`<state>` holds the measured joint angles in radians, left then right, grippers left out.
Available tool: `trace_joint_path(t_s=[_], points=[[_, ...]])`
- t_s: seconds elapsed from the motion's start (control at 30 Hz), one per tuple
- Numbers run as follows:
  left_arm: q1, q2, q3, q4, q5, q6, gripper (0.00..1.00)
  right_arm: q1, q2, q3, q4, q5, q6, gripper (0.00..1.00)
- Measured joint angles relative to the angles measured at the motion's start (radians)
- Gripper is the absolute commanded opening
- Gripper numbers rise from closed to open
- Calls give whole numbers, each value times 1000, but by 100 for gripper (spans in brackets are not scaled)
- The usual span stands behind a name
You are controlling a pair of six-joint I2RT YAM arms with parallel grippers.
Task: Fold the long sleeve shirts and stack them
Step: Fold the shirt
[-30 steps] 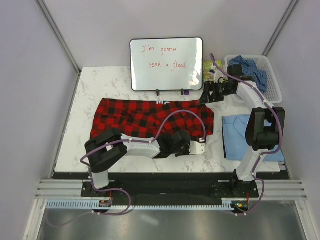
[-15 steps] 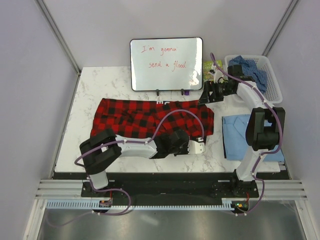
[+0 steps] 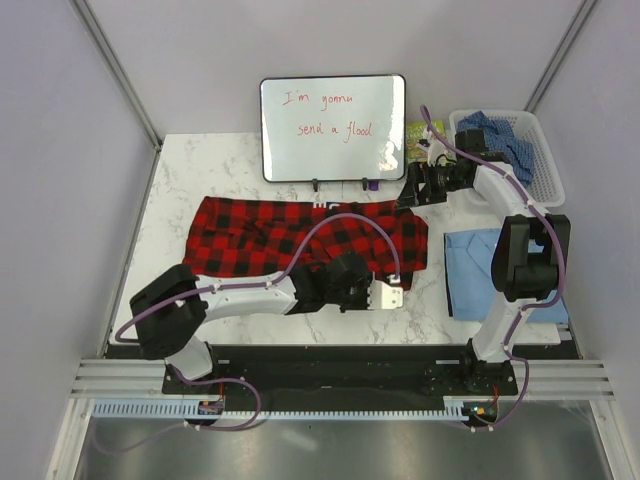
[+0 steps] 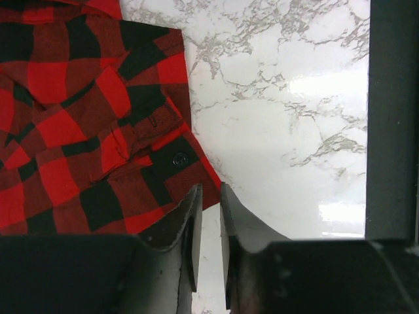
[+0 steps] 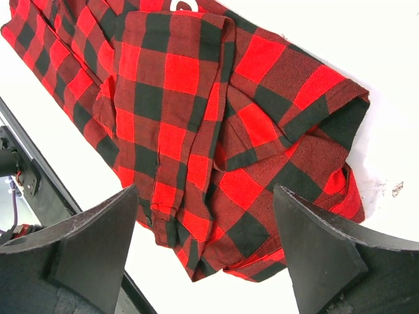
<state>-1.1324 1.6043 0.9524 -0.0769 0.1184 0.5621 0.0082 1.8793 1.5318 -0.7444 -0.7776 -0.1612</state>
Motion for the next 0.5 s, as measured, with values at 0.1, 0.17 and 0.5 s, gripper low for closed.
trace_joint_path(t_s=[0.1,0.17,0.5], points=[[5,5,0,-1,-3,-8,42,0,0,0,0,-5,0,96],[5,26,4,1,-10,-19,43,0,0,0,0,-8,0,96],[15,170,14,29,-55,-24,41,0,0,2,-11,-11,-12,97]])
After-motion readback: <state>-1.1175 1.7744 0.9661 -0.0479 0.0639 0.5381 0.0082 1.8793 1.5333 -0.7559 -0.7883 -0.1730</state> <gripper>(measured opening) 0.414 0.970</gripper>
